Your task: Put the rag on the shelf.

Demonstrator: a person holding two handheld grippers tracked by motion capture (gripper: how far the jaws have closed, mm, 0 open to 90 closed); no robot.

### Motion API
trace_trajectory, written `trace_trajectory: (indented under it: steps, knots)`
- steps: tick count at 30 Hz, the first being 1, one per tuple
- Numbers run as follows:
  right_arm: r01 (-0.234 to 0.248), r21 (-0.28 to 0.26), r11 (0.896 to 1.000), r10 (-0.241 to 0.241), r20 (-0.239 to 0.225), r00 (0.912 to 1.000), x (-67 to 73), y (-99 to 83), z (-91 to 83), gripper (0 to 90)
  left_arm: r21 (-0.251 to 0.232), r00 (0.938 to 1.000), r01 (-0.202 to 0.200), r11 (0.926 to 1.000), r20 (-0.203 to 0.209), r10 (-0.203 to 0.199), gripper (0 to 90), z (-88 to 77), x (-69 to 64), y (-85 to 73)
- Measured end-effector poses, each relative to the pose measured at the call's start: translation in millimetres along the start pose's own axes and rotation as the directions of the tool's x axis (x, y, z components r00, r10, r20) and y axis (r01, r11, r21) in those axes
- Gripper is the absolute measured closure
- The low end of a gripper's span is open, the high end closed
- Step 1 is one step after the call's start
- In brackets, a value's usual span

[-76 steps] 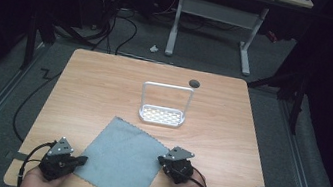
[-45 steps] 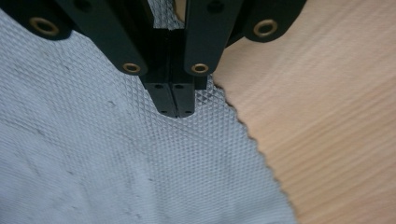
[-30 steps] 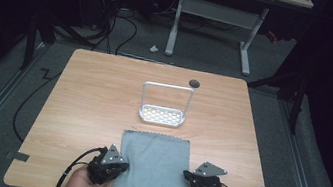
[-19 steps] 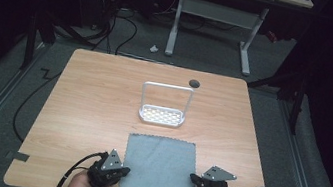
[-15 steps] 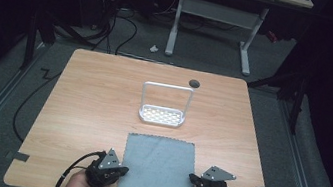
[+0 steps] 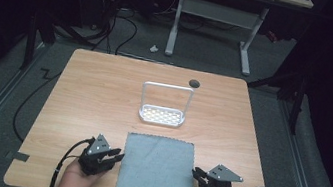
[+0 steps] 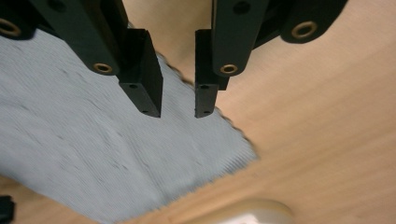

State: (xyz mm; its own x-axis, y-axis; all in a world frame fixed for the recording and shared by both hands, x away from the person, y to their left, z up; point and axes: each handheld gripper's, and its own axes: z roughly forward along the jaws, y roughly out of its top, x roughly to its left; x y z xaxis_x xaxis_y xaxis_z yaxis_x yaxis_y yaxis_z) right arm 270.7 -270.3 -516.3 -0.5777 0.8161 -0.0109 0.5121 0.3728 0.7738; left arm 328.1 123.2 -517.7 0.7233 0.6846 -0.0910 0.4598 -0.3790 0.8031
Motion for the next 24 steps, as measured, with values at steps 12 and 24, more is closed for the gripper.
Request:
trace_trajectory:
  steps: [12,24]
  knots:
    - [-0.021,-0.014,1.000,0.020,-0.022,0.9996,-4.4,1.1,0.1,75.8,0.058,0.9948,0.091,0.9942,-0.051,-0.088,63.6,49.6,29.0,29.4]
    - [-0.086,0.011,0.996,0.086,0.049,0.9951,-28.3,47.8,39.2,66.5,0.053,0.9936,0.079,0.9955,-0.086,-0.074,69.0,64.7,22.7,30.4]
